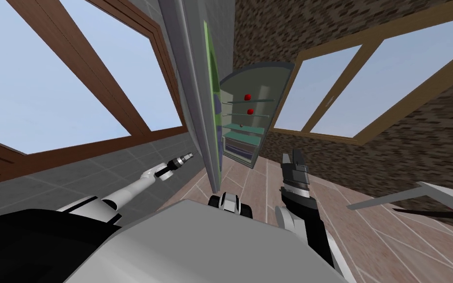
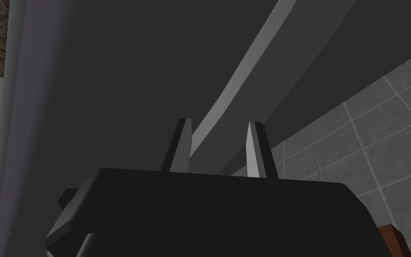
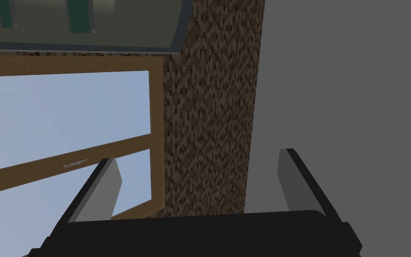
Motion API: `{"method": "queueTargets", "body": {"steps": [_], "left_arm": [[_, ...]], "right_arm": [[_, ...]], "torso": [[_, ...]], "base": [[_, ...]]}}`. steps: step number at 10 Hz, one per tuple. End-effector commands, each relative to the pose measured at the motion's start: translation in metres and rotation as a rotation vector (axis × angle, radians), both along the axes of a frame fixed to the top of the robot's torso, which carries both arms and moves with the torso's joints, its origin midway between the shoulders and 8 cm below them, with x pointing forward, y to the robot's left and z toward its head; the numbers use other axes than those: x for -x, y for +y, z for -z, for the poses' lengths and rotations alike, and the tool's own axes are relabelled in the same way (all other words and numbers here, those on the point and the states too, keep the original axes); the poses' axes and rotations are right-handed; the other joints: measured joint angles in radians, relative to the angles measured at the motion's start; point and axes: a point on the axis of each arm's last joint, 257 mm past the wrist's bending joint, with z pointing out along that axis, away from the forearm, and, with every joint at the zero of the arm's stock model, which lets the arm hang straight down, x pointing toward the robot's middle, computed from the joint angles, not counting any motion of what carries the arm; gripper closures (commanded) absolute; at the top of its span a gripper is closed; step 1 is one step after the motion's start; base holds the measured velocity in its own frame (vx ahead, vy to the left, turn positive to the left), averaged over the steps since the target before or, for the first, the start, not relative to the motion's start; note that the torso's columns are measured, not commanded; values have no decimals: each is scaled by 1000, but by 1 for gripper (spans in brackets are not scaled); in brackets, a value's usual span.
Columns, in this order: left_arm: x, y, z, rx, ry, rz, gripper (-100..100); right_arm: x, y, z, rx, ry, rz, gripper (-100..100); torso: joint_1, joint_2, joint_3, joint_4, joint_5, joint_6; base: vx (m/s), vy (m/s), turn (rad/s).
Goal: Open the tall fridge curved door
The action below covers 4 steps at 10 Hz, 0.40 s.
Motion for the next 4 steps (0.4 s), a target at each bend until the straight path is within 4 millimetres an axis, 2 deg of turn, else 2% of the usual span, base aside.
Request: {"method": "queueTargets", "body": {"steps": [1, 4], "left_arm": [[2, -10, -10, 4, -19, 38, 100], [6, -18, -10, 5, -18, 65, 100]], "right_arm": [[0, 0, 0, 0, 0, 0, 0], [0, 0, 0, 0, 0, 0, 0]], "torso": [[-1, 0, 0, 0, 0, 0], [-3, 2, 1, -1, 0, 0]], "base": [[-15, 312, -105], [-18, 250, -62]]}}
